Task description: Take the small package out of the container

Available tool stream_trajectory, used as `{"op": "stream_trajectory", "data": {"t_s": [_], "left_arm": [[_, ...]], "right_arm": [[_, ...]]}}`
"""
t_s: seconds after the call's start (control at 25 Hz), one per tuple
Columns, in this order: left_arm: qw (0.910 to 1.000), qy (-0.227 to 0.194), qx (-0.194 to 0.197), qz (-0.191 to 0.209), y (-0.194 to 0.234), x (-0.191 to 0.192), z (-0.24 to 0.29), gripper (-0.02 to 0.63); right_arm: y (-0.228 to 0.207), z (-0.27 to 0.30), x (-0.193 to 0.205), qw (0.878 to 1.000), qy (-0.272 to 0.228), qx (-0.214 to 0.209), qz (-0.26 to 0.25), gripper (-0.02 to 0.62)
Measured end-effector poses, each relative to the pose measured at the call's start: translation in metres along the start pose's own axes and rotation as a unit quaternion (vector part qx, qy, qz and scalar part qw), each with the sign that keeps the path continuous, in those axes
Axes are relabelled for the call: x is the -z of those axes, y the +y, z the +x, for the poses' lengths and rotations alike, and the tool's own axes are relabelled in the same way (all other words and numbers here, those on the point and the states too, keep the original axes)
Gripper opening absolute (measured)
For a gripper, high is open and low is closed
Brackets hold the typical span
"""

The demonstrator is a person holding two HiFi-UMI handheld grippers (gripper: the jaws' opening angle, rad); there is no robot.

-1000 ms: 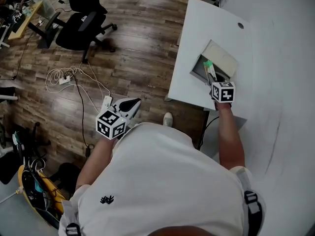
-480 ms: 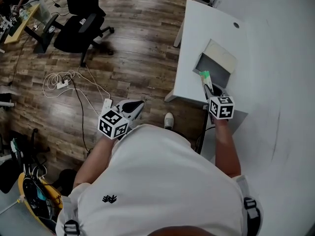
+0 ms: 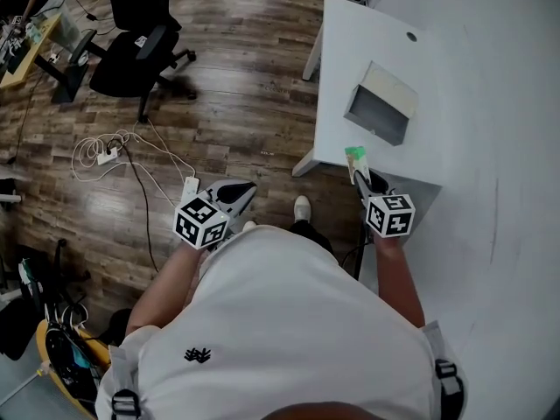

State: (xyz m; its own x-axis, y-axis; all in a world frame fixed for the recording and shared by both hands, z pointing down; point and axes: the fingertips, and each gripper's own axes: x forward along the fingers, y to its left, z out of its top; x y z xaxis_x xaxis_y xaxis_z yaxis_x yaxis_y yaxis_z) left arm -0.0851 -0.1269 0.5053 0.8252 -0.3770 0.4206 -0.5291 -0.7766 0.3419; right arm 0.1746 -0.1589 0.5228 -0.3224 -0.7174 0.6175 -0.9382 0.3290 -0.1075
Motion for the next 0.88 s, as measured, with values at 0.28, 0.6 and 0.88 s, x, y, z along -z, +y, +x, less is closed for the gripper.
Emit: {"op": "stream_trajectory", "data": {"t_s": [0.28,0.6,0.88], "left_arm": [[0.9998,0.001,0.017,0.006,-0.008,0.010,-0.004,0.008],[0.9999,-0.007,0.012,0.007,-0.010,0.012,-0.013,0.008],[0.9999,-0.012,0.007,0.006,-0.007,0.014,-0.013,0.008]], "right_arm": [[0.031,-0.025,0.014,1.000,-0.004,-0.001,0.000,0.094],[0.045,-0.033,0.019,1.000,-0.007,-0.004,-0.008,0.094],[0.048,-0.033,0.014,1.000,-0.012,-0.007,-0.016,0.094]]}}
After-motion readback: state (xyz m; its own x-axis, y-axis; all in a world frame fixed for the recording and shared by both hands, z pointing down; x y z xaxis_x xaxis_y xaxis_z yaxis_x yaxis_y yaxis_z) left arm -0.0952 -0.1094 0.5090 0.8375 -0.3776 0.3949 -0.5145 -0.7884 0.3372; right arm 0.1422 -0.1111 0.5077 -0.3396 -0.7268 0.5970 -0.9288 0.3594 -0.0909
